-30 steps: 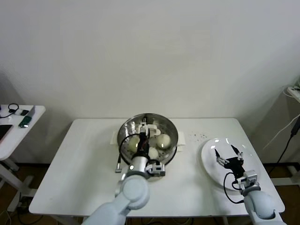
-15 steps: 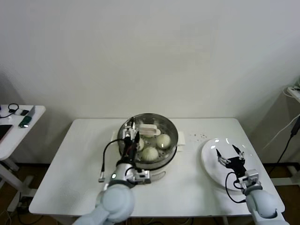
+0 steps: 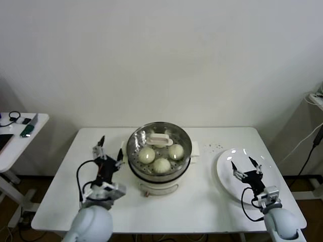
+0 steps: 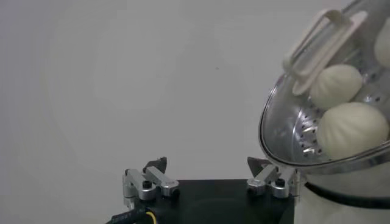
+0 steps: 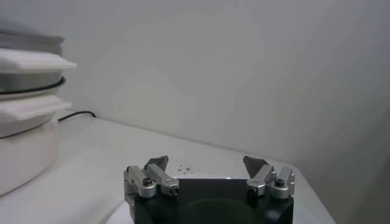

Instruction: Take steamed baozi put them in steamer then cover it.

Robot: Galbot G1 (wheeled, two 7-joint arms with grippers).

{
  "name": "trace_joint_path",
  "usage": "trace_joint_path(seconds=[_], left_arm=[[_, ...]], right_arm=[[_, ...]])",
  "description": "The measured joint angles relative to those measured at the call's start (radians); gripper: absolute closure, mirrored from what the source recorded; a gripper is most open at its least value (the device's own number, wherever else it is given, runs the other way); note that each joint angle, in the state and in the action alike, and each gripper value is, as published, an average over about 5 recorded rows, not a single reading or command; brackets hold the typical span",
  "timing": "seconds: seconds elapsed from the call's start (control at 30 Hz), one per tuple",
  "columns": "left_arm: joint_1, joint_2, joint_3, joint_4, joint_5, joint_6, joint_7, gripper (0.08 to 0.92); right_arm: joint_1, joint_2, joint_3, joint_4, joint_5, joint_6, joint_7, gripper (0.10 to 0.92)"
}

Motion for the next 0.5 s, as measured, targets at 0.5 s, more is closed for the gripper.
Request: trace_joint_path(seconds=[0.5], left_arm=[[0.197,-0.187,-0.313,0.122,-0.436,-0.475,0.004,0.177]], right_arm=[[-0.061,0.014,0.023,0.047,0.042,0.053,-0.023,0.203]])
